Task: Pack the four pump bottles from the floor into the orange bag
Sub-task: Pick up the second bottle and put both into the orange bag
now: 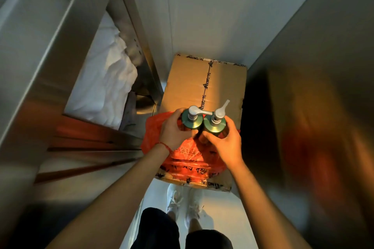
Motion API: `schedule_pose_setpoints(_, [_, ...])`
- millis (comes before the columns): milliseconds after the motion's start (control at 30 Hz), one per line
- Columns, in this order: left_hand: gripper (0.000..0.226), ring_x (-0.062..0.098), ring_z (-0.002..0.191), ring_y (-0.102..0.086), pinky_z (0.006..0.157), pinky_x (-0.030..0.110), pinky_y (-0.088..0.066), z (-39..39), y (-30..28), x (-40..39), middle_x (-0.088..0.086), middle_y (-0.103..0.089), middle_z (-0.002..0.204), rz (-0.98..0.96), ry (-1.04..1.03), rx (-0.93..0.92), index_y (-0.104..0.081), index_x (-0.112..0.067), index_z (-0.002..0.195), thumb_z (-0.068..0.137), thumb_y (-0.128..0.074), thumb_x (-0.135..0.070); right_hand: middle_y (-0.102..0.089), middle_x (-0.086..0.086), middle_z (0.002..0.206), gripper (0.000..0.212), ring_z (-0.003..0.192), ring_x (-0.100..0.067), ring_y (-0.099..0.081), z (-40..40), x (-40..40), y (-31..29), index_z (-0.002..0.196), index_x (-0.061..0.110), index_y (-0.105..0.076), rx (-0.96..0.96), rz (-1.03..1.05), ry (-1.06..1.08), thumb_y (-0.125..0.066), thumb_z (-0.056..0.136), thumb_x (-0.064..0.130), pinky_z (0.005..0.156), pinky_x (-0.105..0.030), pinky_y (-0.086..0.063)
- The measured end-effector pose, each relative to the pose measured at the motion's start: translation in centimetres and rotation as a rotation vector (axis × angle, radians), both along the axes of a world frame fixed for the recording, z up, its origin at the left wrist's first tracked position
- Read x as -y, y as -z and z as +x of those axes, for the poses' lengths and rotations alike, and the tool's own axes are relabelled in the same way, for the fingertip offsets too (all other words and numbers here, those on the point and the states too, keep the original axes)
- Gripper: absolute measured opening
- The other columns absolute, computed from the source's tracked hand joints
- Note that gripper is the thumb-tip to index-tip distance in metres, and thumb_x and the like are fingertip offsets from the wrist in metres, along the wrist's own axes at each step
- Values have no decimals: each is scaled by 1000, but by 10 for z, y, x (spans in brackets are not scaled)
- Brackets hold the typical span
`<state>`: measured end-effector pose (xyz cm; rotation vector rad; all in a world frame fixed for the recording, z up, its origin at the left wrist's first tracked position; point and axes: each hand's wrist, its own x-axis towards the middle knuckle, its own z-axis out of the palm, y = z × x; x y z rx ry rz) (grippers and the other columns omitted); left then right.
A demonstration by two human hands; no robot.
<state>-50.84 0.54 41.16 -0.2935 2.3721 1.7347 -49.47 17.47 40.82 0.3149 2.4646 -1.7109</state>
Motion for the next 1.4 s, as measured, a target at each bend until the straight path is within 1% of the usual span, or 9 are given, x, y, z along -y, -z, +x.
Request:
schedule_pose_setpoints(133, [58, 10, 95, -57, 82, 32, -51, -2, 3, 1, -19, -58, 97, 18, 32, -5, -52, -37, 100, 58, -80, -9, -58, 20, 104, 64, 96, 14, -53, 1, -3, 5, 113, 33, -49, 21, 7, -6, -83, 61, 18, 82, -1, -37])
schedule_pose_setpoints(233, [57, 0, 93, -57, 79, 13, -47, 3, 3, 2, -21, -58, 97, -1, 52, -19, -52, -39, 99, 58, -78, -10, -56, 25, 103, 64, 96, 21, -50, 3, -5, 7, 109, 39, -48, 24, 18, -7, -84, 60, 20, 80, 0, -36])
schedule_pose_setpoints(333, [56, -14, 89, -53, 73, -1, -39, 10, 2, 1, -23, -56, 95, -22, 62, -38, -53, -28, 102, 57, -80, -7, -56, 26, 104, 66, 98, 21, -49, 9, -7, 6, 109, 42, -47, 30, 29, -19, -84, 59, 22, 79, 1, -35])
schedule_pose_setpoints(533, [55, 3, 93, -55, 76, 0, -40, 12, -4, 1, -9, -60, 99, -15, 69, -35, -56, -19, 107, 60, -80, -7, -57, 23, 112, 69, 103, 16, -50, 17, -8, 4, 119, 32, -50, 42, 11, -28, -84, 60, 25, 81, 2, -34])
schedule_pose_setpoints(767, [62, -2, 97, -53, 78, -1, -38, 21, -7, 2, -24, -56, 101, 4, 28, -2, -49, -33, 110, 62, -79, -10, -57, 11, 122, 70, 114, 1, -50, 24, -7, -2, 125, 28, -48, 35, -6, -7, -82, 64, 23, 91, -5, -36])
schedule_pose_setpoints(933, [67, 6, 107, -51, 83, 9, -38, 31, -9, 4, -14, -54, 110, 2, -4, 16, -45, -30, 121, 65, -78, -11, -56, 3, 129, 70, 119, -5, -49, 30, -7, -11, 127, 24, -48, 1, -33, 2, -81, 66, 15, 97, -9, -37])
schedule_pose_setpoints(1100, [64, 17, 119, -47, 99, 39, -42, 41, -19, 3, 3, -54, 128, -63, -14, 51, -43, -17, 129, 73, -73, -16, -54, 8, 127, 60, 117, -5, -50, 44, -9, -26, 123, 37, -47, -1, 10, 23, -76, 72, 23, 95, -11, -39])
schedule_pose_setpoints(1167, [62, 20, 122, -46, 103, 40, -39, 48, -25, 2, 7, -52, 132, -104, -17, 46, -41, -15, 130, 75, -71, -21, -55, 4, 129, 56, 117, -8, -52, 52, -10, -32, 127, 31, -47, 2, 56, 39, -72, 76, 28, 96, -20, -40])
schedule_pose_setpoints(1400, [58, 26, 132, -30, 108, 39, -22, 95, -42, -7, 13, -40, 141, -438, 126, -74, -34, -12, 135, 85, -56, -33, -43, -7, 143, 55, 132, -20, -37, 97, -20, -47, 136, 16, -41, -68, 436, -69, -56, 87, 37, 105, -32, -29])
